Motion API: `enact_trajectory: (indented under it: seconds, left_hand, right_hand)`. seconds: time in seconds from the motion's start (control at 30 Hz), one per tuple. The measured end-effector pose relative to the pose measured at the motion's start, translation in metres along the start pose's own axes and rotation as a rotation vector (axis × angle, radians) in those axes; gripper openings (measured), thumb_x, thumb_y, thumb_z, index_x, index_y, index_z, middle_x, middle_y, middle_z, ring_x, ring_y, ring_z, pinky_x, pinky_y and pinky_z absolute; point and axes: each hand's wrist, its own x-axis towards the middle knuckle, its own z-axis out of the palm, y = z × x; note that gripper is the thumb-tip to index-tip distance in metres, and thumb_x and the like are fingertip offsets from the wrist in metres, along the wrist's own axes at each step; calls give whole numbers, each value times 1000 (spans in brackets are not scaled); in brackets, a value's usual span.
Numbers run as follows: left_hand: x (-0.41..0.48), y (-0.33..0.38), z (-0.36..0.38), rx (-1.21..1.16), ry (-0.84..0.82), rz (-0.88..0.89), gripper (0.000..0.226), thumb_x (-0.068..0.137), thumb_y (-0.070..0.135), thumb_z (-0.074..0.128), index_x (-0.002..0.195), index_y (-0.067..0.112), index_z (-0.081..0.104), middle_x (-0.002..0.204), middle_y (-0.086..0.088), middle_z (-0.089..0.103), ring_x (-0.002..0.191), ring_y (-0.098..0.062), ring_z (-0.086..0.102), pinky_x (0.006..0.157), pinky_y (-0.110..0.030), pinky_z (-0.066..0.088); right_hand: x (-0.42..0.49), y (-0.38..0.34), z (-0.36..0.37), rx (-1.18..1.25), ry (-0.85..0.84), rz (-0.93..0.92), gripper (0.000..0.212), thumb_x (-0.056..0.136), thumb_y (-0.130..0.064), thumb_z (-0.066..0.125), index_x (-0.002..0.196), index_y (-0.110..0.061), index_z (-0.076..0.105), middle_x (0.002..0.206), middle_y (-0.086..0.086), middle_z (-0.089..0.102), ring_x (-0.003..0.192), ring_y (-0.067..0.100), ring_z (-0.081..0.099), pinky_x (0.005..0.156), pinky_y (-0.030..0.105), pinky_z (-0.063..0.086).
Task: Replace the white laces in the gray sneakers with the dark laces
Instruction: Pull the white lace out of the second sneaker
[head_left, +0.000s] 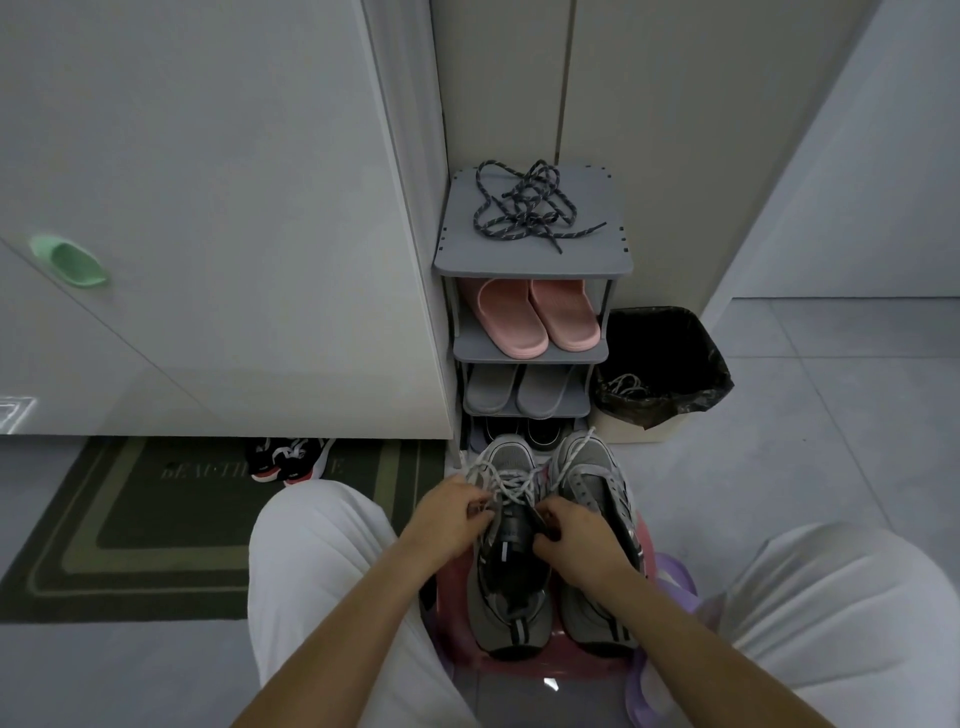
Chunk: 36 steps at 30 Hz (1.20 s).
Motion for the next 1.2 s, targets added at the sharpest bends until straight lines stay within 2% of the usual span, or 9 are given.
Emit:
enact_trajectory:
  seconds: [0.17, 0.27, 0.37, 0.5, 0.6, 0.73, 0.87, 1.0, 1.2]
  left_hand:
    - [3, -7, -7, 15, -82, -94, 34, 87, 30, 64, 116, 13, 66, 96, 0, 45, 87, -12, 52, 74, -18, 36]
    - [-1, -9, -6, 27, -162, -145, 29, 83, 35, 59, 109, 23, 67, 105, 0, 53, 95, -15, 57, 87, -27, 47]
    - [-2, -4, -6, 20, -88, -175, 38, 74, 43, 45, 102, 29, 67, 109, -1, 58, 102, -24, 58, 88, -38, 50]
    - [0, 8, -1, -18, -37, -67, 54, 84, 39, 55, 136, 30, 43, 139, -1, 42, 128, -23, 40, 104, -39, 38]
    - [3, 12, 1, 71, -121, -58, 65, 83, 41, 59, 142, 30, 35, 151, 1, 24, 138, -23, 24, 109, -42, 32]
    - [7, 16, 1, 113, -101, -75, 50, 79, 40, 63, 121, 16, 47, 138, -2, 34, 129, -22, 31, 100, -38, 39]
    - [6, 15, 0, 101, -75, -62, 35, 76, 43, 66, 93, 17, 49, 121, 0, 44, 116, -19, 40, 93, -37, 43]
    - [2, 16, 2, 13, -45, -51, 38, 77, 50, 67, 69, 20, 44, 97, 0, 53, 92, -15, 52, 79, -36, 49]
    - [5, 13, 4, -122, 0, -84, 39, 84, 35, 63, 56, 21, 40, 87, -11, 62, 86, -21, 61, 78, -41, 51]
  right_hand:
    - [0, 0, 1, 0, -10, 7, 28, 84, -25, 59, 110, -13, 59, 104, 6, 65, 93, 21, 60, 78, 31, 49]
    - [2, -2, 1, 39, -13, 36, 29, 86, -30, 61, 110, -13, 59, 107, 4, 65, 97, 18, 60, 80, 26, 47]
    - [10, -7, 1, 162, -9, 149, 34, 96, -34, 49, 111, -6, 59, 108, 9, 64, 100, 23, 60, 84, 27, 47]
    - [25, -12, 4, 213, 27, 253, 28, 96, -15, 44, 114, -5, 62, 115, 16, 64, 106, 30, 59, 89, 32, 48]
    - [32, -15, 5, 171, 16, 281, 25, 93, -13, 48, 112, -7, 62, 116, 13, 64, 109, 28, 58, 90, 29, 45]
    - [37, -19, 0, 116, -14, 294, 19, 92, -12, 50, 104, -2, 61, 112, 16, 64, 106, 29, 58, 87, 30, 45]
    - [43, -24, -8, 2, -105, 248, 11, 92, -14, 51, 89, -7, 59, 112, 19, 64, 106, 29, 60, 83, 29, 46]
    - [43, -28, -15, -29, -118, 218, 32, 90, -15, 55, 59, -16, 46, 105, 17, 68, 97, 26, 62, 77, 27, 45]
    - [45, -26, -15, -42, -101, 196, 38, 92, -17, 52, 55, -17, 41, 91, 19, 64, 87, 26, 61, 69, 26, 41]
